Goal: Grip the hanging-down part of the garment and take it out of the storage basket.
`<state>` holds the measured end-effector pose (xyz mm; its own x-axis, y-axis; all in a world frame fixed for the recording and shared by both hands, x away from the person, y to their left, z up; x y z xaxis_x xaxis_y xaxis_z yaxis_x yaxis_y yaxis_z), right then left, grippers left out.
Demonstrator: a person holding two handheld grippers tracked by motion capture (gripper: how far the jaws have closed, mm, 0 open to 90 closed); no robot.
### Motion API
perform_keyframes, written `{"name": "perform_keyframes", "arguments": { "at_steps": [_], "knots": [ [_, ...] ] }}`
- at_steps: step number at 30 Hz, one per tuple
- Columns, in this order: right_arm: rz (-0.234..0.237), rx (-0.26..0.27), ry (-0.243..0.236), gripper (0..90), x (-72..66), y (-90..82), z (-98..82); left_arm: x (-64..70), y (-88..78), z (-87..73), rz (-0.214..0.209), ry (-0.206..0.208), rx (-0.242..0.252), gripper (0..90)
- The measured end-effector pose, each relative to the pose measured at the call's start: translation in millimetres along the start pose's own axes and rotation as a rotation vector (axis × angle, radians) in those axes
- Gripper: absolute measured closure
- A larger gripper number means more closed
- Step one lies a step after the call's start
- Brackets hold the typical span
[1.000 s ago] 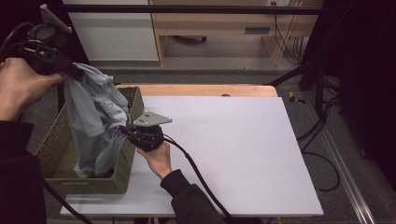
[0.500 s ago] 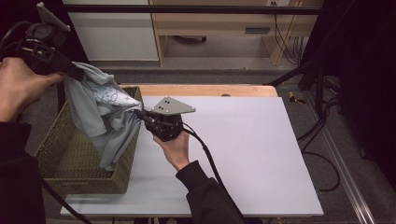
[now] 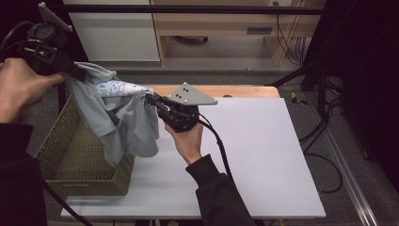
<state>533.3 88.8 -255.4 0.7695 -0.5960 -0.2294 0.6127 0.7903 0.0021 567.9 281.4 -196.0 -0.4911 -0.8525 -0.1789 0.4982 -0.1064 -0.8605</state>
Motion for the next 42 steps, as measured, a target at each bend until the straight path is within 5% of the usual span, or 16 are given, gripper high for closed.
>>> {"name": "perform_keyframes", "arguments": {
  "at_steps": [21,28,33,42],
  "knots": [
    [-0.030,0.125,-0.033,89.7,0.9,-25.5,52.0,19.5,-5.0,15.7,-0.038,0.032,0.045,79.7],
    [-0.043,0.113,-0.038,89.7,3.2,-25.5,53.2,21.0,-3.5,17.0,-0.033,0.037,0.041,79.7],
    [-0.056,0.077,-0.037,89.6,9.6,-26.7,36.5,21.7,-3.3,16.2,-0.032,0.039,0.038,79.7],
    [-0.087,-0.065,-0.021,89.4,37.0,-24.7,-33.4,27.7,6.3,17.6,-0.043,0.051,0.021,79.7]
  ]
}}
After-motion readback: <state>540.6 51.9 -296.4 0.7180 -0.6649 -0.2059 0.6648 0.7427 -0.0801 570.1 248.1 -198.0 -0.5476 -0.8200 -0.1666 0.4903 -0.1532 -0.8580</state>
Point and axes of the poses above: each handheld gripper's, and its own axes: y roughly forward along the jaws, z roughly out of its top, x roughly to its right, the point moved 10 cm from there along y, roughly forward along the jaws, and after that the axes turned 13 degrees about y, right-handed, at the moved point
